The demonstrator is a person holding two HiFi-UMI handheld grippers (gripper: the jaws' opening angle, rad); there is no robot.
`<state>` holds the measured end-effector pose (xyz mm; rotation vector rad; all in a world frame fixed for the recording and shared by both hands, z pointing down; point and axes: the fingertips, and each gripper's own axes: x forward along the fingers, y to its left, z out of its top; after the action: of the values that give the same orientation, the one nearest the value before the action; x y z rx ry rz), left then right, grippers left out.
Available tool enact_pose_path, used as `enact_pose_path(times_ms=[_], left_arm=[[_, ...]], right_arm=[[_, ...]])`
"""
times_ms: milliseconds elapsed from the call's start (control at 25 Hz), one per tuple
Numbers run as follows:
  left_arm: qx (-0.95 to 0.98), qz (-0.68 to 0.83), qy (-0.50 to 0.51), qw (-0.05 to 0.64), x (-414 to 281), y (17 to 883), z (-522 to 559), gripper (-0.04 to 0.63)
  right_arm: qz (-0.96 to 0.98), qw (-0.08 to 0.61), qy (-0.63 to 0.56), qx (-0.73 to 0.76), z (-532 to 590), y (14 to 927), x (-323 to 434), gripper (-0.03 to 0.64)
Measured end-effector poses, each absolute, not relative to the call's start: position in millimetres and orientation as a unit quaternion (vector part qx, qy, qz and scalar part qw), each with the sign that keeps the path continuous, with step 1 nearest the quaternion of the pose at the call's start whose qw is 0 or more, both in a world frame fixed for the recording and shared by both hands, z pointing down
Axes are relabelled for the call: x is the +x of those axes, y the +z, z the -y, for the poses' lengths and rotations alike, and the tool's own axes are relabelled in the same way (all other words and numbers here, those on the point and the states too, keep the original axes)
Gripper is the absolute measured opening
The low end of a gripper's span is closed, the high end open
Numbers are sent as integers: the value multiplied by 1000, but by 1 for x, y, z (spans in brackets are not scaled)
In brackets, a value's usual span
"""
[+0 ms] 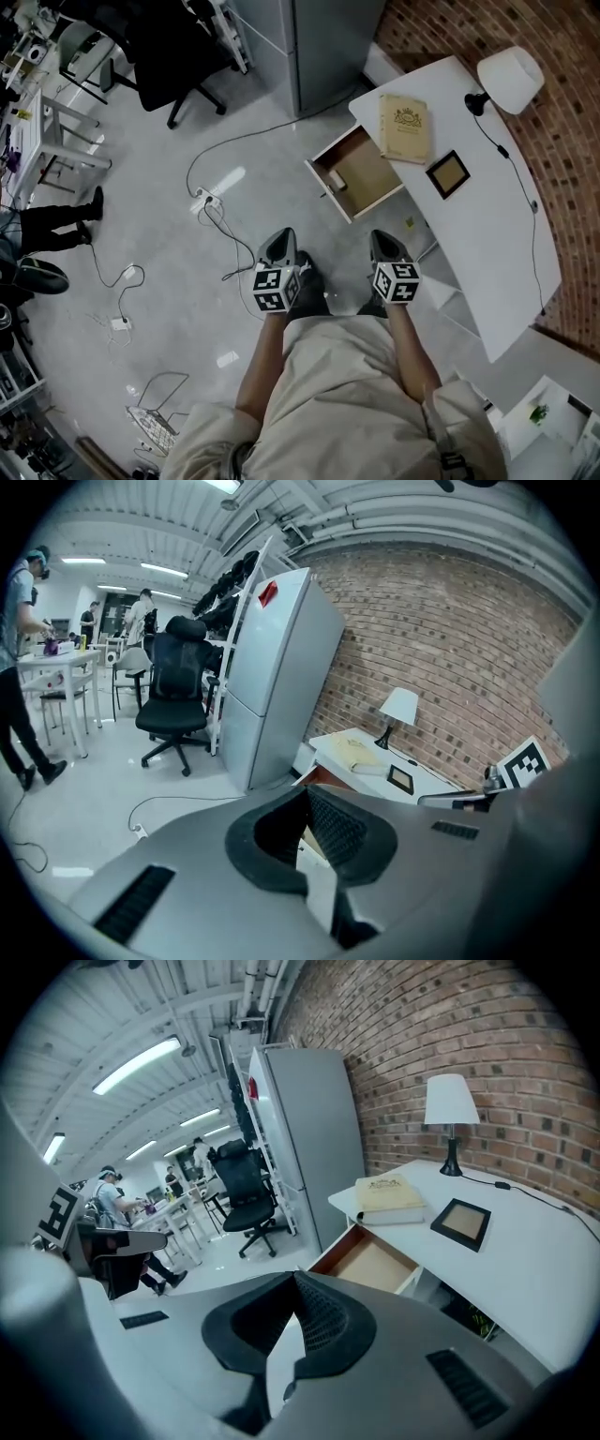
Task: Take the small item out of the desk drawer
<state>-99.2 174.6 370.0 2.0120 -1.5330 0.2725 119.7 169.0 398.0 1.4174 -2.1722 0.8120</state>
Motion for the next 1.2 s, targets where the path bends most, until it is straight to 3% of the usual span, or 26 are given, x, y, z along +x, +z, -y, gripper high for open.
enact_pose_path(times_ms=[840,1200], left_arm=[[789,529,120,290,-121,372,-114,15],[811,492,152,278,-89,388,-60,15]], right_arm=[[775,176,345,499,-107,415,72,25],[811,244,322,423,-54,449,62,25]])
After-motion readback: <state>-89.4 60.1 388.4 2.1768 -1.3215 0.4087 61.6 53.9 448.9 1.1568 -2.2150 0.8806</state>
